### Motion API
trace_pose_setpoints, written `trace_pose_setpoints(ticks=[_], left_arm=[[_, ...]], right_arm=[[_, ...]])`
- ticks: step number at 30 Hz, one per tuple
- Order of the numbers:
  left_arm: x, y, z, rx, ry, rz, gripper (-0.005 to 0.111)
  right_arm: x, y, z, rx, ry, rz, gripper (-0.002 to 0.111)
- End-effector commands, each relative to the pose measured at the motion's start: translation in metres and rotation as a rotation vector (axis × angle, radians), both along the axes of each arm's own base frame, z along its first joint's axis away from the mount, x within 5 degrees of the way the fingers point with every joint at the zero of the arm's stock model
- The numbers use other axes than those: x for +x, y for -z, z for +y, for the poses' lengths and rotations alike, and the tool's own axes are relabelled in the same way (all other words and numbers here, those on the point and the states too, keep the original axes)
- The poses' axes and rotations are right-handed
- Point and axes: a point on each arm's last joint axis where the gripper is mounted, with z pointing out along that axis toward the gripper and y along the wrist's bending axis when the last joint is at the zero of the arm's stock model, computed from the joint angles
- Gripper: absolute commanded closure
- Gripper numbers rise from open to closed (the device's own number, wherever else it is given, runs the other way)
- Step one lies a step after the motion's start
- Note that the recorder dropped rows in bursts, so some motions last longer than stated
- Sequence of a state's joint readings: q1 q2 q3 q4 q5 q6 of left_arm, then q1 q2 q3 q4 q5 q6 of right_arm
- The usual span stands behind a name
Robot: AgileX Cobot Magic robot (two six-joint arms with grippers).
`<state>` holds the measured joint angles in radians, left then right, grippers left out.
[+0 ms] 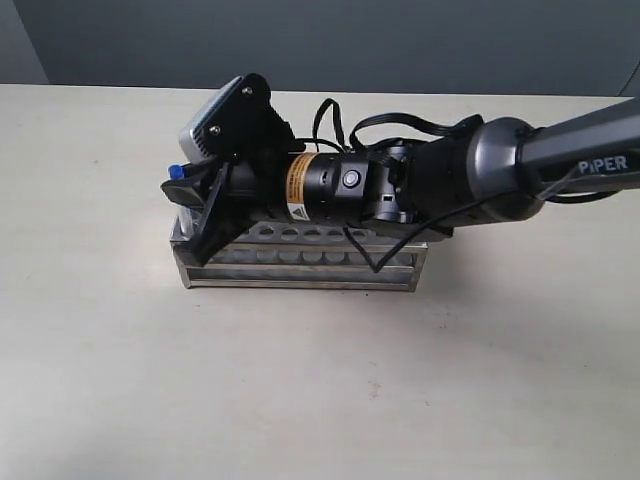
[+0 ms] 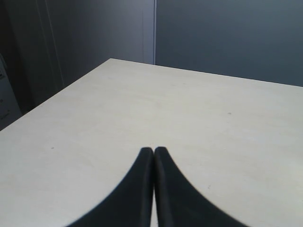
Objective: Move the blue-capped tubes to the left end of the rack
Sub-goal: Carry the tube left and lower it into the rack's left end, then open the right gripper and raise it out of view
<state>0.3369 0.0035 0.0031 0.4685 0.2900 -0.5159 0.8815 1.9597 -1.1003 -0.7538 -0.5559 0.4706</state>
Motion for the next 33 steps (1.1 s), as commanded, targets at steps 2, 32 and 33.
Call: trace_pose_setpoints(ticks=[2, 32, 33], left_arm=[[0.000, -0.001, 0.000, 0.002, -0.002, -0.006, 0.106], [0.000, -0.001, 0.000, 0.002, -0.002, -0.006, 0.106], [0.000, -0.001, 0.000, 0.002, -0.002, -0.006, 0.106]], right_arm=[[0.007, 0.008, 0.006, -0.021, 0.016, 0.009, 0.109], [0.042, -0.149, -0.144, 0.018, 0.531, -0.186, 0.108], [0.040, -0.155, -0.168, 0.006, 0.605, -0.193, 0.108]])
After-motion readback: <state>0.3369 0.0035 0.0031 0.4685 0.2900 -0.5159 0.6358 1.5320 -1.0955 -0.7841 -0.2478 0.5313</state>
